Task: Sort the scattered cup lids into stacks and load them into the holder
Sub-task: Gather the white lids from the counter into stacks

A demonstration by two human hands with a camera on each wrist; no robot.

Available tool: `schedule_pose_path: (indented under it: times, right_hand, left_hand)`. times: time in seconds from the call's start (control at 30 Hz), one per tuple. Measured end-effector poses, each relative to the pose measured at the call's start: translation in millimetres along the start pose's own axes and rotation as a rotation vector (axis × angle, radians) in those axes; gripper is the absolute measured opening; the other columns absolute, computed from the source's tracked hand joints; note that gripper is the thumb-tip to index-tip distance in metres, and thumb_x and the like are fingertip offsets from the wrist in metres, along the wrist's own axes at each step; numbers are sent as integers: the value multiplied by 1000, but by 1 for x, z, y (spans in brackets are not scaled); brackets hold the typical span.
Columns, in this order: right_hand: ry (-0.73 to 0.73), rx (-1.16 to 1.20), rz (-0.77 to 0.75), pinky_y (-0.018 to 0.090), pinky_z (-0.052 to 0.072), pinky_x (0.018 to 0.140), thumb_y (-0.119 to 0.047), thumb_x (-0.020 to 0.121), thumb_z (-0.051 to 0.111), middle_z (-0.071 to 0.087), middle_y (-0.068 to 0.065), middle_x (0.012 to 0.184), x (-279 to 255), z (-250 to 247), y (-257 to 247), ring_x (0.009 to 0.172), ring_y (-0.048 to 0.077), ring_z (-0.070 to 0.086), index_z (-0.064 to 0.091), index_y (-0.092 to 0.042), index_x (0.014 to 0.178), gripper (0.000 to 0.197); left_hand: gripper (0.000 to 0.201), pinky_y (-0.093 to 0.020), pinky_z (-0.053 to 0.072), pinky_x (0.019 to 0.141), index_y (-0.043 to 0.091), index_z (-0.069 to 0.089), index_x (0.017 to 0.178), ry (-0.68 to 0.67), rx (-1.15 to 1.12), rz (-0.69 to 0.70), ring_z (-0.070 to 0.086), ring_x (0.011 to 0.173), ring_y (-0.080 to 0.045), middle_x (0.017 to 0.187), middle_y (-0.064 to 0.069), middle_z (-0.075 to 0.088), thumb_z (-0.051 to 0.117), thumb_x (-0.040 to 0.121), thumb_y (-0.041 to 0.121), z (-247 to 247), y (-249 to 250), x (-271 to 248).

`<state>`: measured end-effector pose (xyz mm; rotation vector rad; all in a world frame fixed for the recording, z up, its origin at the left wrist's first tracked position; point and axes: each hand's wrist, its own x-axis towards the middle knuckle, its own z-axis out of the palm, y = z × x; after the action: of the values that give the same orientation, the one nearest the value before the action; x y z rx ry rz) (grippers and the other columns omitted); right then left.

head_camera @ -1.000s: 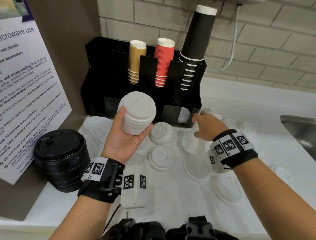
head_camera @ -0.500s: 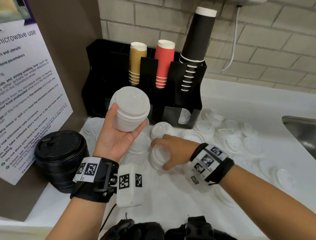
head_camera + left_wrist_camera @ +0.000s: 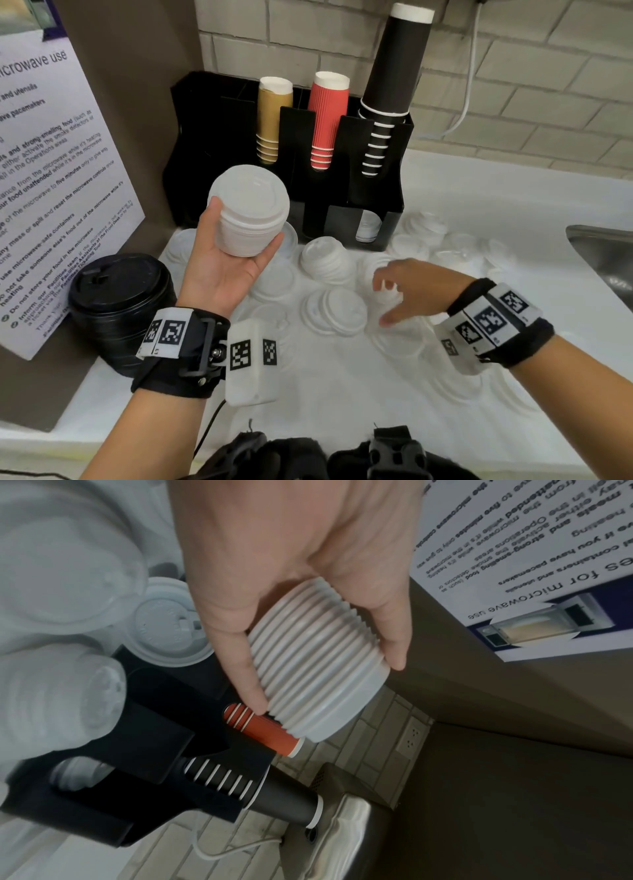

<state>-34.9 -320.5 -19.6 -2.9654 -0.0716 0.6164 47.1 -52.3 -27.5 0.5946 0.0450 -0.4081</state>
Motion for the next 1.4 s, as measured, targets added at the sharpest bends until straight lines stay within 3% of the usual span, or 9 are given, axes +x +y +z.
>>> schedule_pose_path:
  times: [0.13,0.27,0.43,0.63,0.77,1.0,1.17,1.3,1.4]
  right_hand:
    - [-116,-47,85,33,49,79,-53,59,82,42,-8,105,-11,23,1,91,16,51,41,-28,119,76]
    - [-83,9,33,28,44,71,-42,66,81,39,-5,109,-15,32,-3,88,17,50,37,-30,124,74]
    - [2,218,-29,28,47,82,-32,70,78,40,-5,114,-30,10,5,98,16,49,40,-37,122,65]
    - [376,616,-71,9,44,70,-23,72,81,42,-12,116,-50,-20,17,101,5,52,49,-37,111,52]
    - [698,878,-74,20,51,70,-31,73,79,48,-10,121,-51,-21,0,101,10,59,53,-39,102,41]
    - [931,745,-65,10,44,81,-30,73,79,46,-9,119,-46,-4,-28,107,3,52,59,-31,111,43]
    - [940,714,-37,10,41,87,-20,74,77,48,-3,121,-49,0,-24,113,-1,47,68,-26,109,36]
    - [913,695,-54,5,38,85,-16,73,77,48,-5,123,-50,1,-22,110,-12,43,70,-26,107,36]
    - [913,686,-53,3,37,84,-14,72,78,48,-5,124,-51,3,-21,107,-14,43,70,-25,106,36]
  left_hand:
    - [55,-40,59,79,21,57,126,-39,-13,-54,68,108,-26,117,-7,71,63,78,46,4,-14,0]
    - [62,-40,59,80,21,55,131,-39,4,-110,65,112,-28,128,-10,64,65,76,47,10,-29,0]
    - [69,-40,59,81,21,49,139,-62,9,-175,63,116,-30,137,-11,58,63,77,48,14,-47,1]
    - [62,-40,60,72,17,56,130,-65,-26,-286,67,108,-29,123,-12,67,65,74,43,19,-66,3]
    - [56,-39,61,70,17,59,125,-97,-7,-336,69,104,-29,115,-12,71,67,75,41,23,-81,3]
    - [54,-40,59,77,21,60,129,-186,98,-405,65,114,-28,127,-12,65,63,81,47,29,-104,3]
    - [36,-41,60,75,22,75,109,-215,113,-464,67,108,-26,122,-11,68,61,83,43,34,-114,3]
    - [56,-41,59,77,19,57,133,-224,184,-483,63,116,-29,133,-14,61,61,83,44,39,-118,3]
    - [60,-42,59,82,20,54,137,-233,197,-495,61,120,-29,135,-13,59,61,83,45,43,-121,5]
